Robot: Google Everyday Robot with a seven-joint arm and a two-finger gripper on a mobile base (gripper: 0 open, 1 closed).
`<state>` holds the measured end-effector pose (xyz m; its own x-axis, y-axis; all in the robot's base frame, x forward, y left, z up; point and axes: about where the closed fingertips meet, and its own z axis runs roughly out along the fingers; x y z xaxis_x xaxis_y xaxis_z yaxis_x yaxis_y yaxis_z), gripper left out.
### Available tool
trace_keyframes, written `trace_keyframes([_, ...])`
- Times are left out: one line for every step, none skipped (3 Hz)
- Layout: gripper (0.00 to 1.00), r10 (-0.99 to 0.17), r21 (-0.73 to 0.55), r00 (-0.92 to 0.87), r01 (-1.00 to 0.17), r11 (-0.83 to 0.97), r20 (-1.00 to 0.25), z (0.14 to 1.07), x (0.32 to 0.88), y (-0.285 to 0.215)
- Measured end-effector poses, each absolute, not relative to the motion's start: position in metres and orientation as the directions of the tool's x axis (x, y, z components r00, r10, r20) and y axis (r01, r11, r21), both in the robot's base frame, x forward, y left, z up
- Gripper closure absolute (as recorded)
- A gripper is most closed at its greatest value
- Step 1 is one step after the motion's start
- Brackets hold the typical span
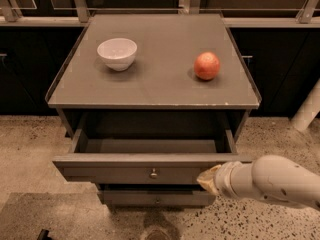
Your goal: Close top drawer
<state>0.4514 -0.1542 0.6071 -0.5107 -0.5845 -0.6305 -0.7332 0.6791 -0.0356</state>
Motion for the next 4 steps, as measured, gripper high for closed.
trace_keyframes([1.0,-0.601,-0.036,-0.514,-0.742,0.67,-0.612,0.603,0.462,-0.15])
trace_keyframes([1.0,-0.603,-0.016,-0.493,-0.766,0.643,-0.627,0.603,0.457,-0.141])
trace_keyframes([1.0,-0.51,0.069,-0.461,-0.787,0.613,-0.727,0.613,0.471,-0.116])
trace_keyframes([1.0,-0.482,0.08,-0.451,-0.788,0.611,-0.751,0.617,0.475,-0.113])
